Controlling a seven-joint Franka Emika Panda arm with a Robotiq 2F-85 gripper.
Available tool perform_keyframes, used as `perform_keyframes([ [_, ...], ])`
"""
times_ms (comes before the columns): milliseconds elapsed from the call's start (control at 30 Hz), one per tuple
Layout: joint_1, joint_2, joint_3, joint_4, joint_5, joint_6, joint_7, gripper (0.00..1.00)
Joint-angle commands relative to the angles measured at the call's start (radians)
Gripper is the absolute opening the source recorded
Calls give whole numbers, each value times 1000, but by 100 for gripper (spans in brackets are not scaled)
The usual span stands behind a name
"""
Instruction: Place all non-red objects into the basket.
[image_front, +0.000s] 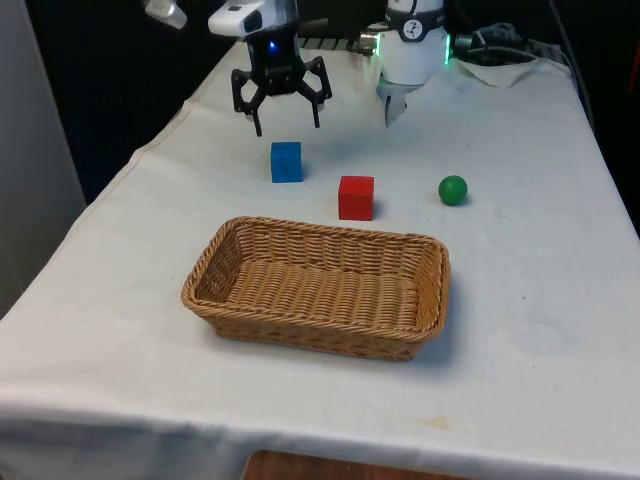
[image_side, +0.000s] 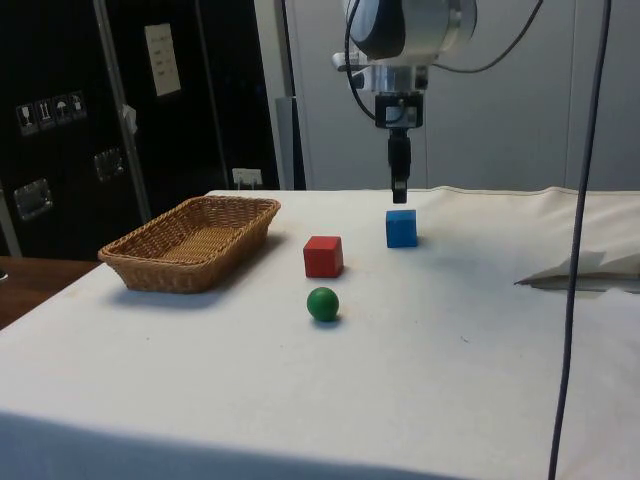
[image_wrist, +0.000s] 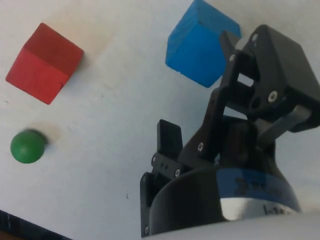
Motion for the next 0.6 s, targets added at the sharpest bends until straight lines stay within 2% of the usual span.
perform_keyframes([
  [0,-4,3,9,-1,20,15,-14,100],
  [33,0,3,0,0,1,1,-1,100],
  [67,-4,6,9,-1,22,16,-15,100],
  [300,-8,45,27,6,56,36,-32,100],
  [333,0,52,15,7,38,24,-18,100],
  [367,-8,51,28,8,64,37,-37,100],
  [567,-8,78,36,21,115,34,-72,100],
])
